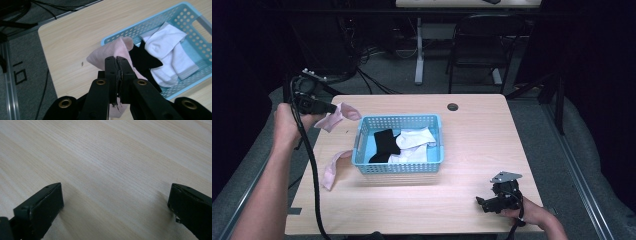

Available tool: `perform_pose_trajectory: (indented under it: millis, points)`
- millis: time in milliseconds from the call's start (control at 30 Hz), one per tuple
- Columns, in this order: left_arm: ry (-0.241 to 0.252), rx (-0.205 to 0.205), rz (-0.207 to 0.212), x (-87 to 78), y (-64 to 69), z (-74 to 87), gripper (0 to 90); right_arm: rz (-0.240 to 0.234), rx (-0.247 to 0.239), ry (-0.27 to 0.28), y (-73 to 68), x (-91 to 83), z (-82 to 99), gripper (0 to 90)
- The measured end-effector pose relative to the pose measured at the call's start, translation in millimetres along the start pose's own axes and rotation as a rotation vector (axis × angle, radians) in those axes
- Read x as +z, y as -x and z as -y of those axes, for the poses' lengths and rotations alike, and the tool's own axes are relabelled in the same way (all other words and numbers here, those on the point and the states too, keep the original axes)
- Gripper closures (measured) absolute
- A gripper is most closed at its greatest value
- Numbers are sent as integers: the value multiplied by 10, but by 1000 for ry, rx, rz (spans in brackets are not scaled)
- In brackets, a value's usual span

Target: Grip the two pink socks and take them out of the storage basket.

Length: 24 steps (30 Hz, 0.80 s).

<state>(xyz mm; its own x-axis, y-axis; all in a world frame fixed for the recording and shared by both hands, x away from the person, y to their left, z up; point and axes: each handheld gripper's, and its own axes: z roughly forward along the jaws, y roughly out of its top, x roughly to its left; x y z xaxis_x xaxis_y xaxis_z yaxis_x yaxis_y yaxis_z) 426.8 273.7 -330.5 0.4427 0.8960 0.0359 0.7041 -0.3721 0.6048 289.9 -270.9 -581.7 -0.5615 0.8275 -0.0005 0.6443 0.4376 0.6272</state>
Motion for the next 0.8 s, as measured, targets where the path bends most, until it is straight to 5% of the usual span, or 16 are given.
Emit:
perform_pose_trajectory:
  millis: [333,800]
  points:
    - [-5,-67,-30,-43,-251,147,877,0,1,0,0,0,0,0]
    - [-55,-144,-47,201,-497,433,877,2,-3,1,2,0,0,0]
